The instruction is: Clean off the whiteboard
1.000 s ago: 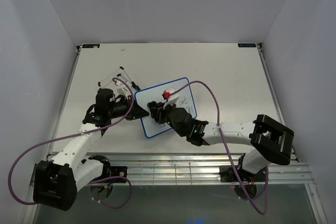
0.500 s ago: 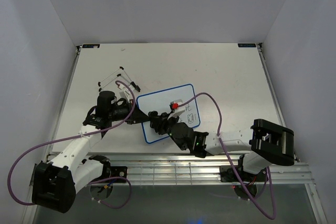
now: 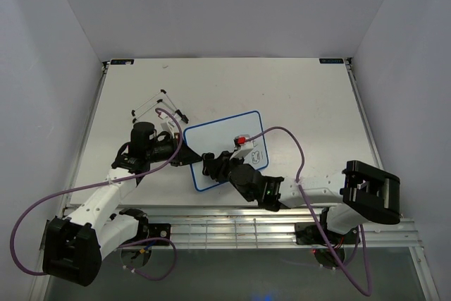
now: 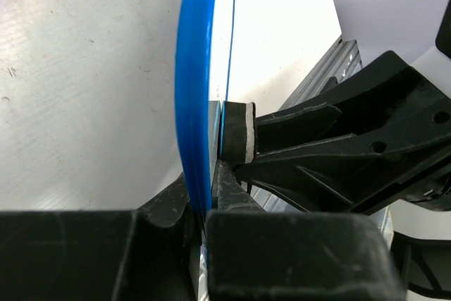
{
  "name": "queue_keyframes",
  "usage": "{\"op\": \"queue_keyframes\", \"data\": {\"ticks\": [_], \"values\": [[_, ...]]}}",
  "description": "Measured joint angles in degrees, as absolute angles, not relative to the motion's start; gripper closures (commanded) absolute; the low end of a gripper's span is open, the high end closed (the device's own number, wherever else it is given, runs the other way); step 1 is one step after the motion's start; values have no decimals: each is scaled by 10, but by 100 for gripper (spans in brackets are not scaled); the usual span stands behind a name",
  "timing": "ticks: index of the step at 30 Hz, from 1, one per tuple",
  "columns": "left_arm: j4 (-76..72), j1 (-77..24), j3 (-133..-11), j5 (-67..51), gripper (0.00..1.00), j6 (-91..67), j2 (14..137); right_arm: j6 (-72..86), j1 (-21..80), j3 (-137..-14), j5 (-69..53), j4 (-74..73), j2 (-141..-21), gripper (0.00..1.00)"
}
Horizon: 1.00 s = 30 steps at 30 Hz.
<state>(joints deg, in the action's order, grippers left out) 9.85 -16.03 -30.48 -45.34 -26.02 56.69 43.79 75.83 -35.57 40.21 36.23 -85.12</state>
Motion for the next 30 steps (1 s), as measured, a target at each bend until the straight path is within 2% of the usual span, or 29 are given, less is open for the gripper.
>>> {"op": "queue_keyframes", "data": {"ticks": [10,19,30], "values": [[56,-160,-305,-423,100,-253,574,444,644,-296,277,405,-831,92],[51,-163,-305,-425,100,-247,592,374,488,-273,220,333,-832,92],[42,-162,-307,-441,100,-253,605,252,473,-288,143,310,-813,92]]}}
